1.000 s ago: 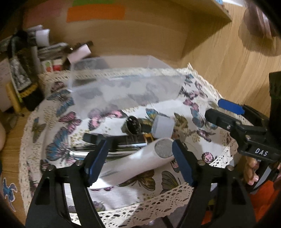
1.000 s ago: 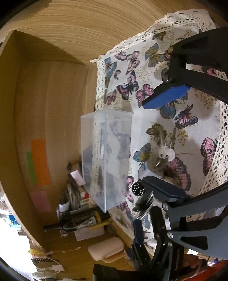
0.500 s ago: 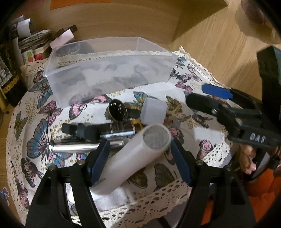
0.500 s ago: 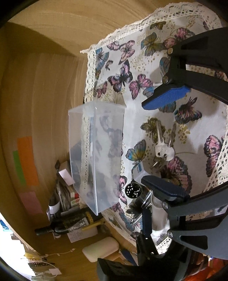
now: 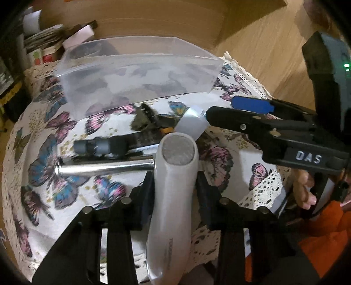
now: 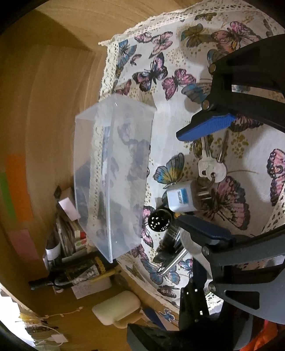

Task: Organize rigid objects
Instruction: 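Lower the left gripper onto the white handheld device while the right gripper approaches the white adapter, then close the left gripper on the white device while the right gripper grasps the white adapter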

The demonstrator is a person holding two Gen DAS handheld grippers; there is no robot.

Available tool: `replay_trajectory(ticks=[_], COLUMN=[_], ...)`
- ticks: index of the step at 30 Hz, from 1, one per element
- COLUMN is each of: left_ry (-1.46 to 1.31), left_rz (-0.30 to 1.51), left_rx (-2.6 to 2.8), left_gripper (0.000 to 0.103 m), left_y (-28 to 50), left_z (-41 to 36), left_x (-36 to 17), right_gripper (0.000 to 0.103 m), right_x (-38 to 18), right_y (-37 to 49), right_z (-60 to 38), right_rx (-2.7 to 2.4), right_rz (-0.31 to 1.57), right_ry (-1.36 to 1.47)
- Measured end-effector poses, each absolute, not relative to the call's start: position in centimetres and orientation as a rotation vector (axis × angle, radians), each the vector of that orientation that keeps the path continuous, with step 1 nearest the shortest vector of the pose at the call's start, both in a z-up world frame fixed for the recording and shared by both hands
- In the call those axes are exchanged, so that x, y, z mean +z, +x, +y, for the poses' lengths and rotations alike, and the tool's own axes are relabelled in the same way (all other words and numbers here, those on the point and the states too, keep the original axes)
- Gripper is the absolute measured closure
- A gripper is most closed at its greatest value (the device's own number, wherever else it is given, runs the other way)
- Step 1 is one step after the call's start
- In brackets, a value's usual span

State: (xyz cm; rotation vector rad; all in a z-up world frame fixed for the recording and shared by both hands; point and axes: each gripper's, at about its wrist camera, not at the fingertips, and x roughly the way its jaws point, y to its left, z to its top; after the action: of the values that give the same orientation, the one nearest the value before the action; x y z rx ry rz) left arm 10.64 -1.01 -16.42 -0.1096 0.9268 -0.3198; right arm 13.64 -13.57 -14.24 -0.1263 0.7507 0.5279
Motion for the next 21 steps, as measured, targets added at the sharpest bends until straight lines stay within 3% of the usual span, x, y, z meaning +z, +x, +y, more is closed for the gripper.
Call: replay_trajectory(ticks=[5, 9, 16, 19, 21], left_ry=[-0.148, -0.156, -0.121, -0.098, -0.064], left_rz=[0.933, 0.939, 0.949, 0.952, 0.946], left_rx=[-0.276, -0.281, -0.260, -0.236, -0.220], left_gripper=[0.066, 0.065, 0.061, 0.061, 0.061], left_y=[10.2, 10.4, 11.5, 12.2, 12.4], left_z=[1.1, 1.3, 0.6, -0.1, -0.8], left_x=[-16.4, -16.5, -16.5, -16.5, -16.6], right_gripper=[0.043, 0.057, 0.059, 0.068, 0.069], right_x=[-15.0, -16.0, -17.2, -17.2, -17.1], right_y=[14.2, 14.9, 16.1, 16.2, 16.2], right_z=[-12.4, -11.4, -11.0, -10.9, -11.2], right_rx=[0.561, 0.574, 0.588, 0.583, 0.590], right_rz=[0.791, 0.836, 0.889, 0.876, 0.873], right_ry=[-0.137, -0.155, -0.157, -0.168, -0.153])
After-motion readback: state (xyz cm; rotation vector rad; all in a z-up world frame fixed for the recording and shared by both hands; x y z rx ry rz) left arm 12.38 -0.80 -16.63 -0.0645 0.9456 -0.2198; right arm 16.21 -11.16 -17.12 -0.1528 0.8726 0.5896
